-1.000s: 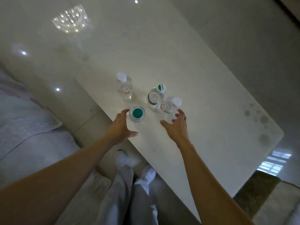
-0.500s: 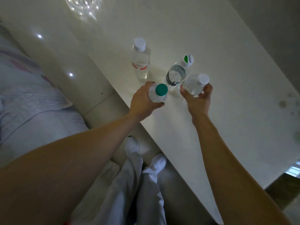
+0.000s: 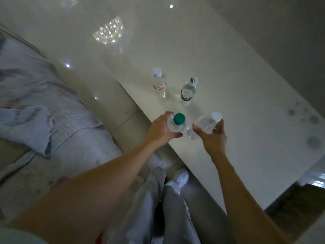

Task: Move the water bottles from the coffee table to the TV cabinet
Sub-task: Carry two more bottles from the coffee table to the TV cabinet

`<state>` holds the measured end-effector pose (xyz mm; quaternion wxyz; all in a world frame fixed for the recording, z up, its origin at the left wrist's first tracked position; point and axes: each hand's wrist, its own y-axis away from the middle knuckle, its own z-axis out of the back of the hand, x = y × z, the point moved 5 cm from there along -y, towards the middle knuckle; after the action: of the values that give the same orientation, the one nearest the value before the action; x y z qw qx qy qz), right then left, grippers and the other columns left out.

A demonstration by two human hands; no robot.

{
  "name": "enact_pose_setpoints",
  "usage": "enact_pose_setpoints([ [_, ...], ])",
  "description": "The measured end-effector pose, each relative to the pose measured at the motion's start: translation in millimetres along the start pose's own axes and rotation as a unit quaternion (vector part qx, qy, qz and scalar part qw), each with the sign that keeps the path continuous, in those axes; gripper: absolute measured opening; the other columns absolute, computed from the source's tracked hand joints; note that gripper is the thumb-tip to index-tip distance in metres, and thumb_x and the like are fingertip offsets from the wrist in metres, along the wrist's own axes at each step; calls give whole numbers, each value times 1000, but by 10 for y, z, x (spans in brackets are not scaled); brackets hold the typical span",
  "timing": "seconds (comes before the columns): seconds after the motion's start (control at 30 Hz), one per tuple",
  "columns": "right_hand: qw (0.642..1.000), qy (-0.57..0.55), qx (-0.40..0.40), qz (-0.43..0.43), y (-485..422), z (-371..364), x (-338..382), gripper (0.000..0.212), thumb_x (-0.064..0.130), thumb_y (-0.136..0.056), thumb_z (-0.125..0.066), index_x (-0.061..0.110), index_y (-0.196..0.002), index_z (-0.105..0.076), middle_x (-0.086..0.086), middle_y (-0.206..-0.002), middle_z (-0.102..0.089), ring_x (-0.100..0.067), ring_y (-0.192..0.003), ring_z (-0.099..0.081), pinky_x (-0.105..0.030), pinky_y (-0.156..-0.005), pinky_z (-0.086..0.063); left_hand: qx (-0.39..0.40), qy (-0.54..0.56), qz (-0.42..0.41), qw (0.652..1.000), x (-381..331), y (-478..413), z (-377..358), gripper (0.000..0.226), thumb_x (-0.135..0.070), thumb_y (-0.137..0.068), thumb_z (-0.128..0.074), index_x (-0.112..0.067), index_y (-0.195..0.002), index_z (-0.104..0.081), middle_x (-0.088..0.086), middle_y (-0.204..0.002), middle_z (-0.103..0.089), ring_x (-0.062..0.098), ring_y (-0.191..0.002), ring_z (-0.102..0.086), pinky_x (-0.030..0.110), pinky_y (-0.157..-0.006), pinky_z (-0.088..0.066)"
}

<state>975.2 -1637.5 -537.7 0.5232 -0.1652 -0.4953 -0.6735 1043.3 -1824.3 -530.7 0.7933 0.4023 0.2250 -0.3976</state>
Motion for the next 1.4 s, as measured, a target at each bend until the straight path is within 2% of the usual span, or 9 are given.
enact_pose_setpoints([
  [0.1, 1000, -7, 0, 8, 364, 374, 186, 66, 39, -66, -86, 33, -119, -48, 10, -104, -63, -15, -94, -61, -13, -64, -40, 7, -35, -28, 999, -285, 280, 225, 77, -43, -53, -88, -20, -118, -55, -5, -110, -65, 13, -98, -61, 23, -84, -48],
  [0.23, 999, 7, -13, 48, 746, 934, 544, 66, 36, -66, -86, 35, -119, -48, 14, -102, -62, -11, -92, -59, -9, -66, -39, 3, -54, -55, 997, -786, 626, 553, 76, -39, -54, -89, -19, -119, -56, -4, -109, -67, 14, -98, -62, 20, -83, -44],
  [0.47, 987, 50, -63, 136, 1202, 1774, 1222, 67, 40, -65, -84, 32, -121, -47, 8, -108, -63, -15, -91, -60, -29, -76, -50, -15, -10, -93, 995, -1798, 1122, 911, 67, -30, -57, -90, -19, -115, -59, -8, -99, -64, 11, -92, -60, 21, -77, -40],
  [0.67, 982, 54, -98, 153, 1478, 2209, 1466, 70, 44, -67, -83, 28, -125, -46, 12, -108, -59, -14, -95, -58, -23, -76, -44, -2, 4, -151, 988, -2393, 1306, 943, 70, -36, -56, -89, -20, -116, -58, -4, -107, -67, 15, -98, -62, 28, -82, -49],
  [0.8, 984, 42, -124, 125, 1616, 2355, 1474, 71, 44, -66, -83, 29, -125, -46, 13, -107, -57, -13, -95, -57, -23, -77, -42, 5, 11, -188, 982, -2601, 1383, 878, 71, -34, -55, -90, -20, -116, -57, -2, -105, -68, 19, -96, -62, 32, -82, -51],
  [1.0, 981, 27, -173, 82, 1794, 2365, 1374, 70, 45, -64, -84, 30, -122, -47, 10, -110, -63, -14, -96, -60, -29, -80, -50, 56, 13, -200, 978, -2666, 1361, 761, 67, -34, -54, -90, -23, -113, -59, -6, -96, -67, 16, -88, -62, 25, -71, -47],
  [1.17, 978, -2, -205, 37, 1923, 2290, 1287, 68, 42, -64, -86, 31, -119, -48, 14, -104, -61, -11, -94, -60, -20, -73, -46, 95, -31, -249, 963, -2742, 1246, 748, 67, -35, -54, -89, -24, -112, -57, -9, -91, -62, 12, -83, -55, 11, -62, -36],
  [1.27, 973, -18, -229, 20, 2014, 2253, 1240, 68, 43, -63, -86, 32, -119, -48, 15, -105, -62, -9, -94, -60, -16, -73, -45, 99, -40, -285, 952, -2809, 1196, 778, 69, -34, -53, -90, -22, -112, -58, -11, -91, -61, 11, -84, -55, 14, -62, -35],
  [1.4, 963, -45, -266, -12, 2184, 2290, 1161, 70, 42, -64, -86, 30, -122, -49, 18, -102, -59, 0, -87, -57, -11, -73, -42, 134, -49, -316, 938, -2961, 1199, 751, 70, -34, -53, -91, -24, -113, -58, -10, -98, -65, 13, -89, -59, 22, -72, -40],
])
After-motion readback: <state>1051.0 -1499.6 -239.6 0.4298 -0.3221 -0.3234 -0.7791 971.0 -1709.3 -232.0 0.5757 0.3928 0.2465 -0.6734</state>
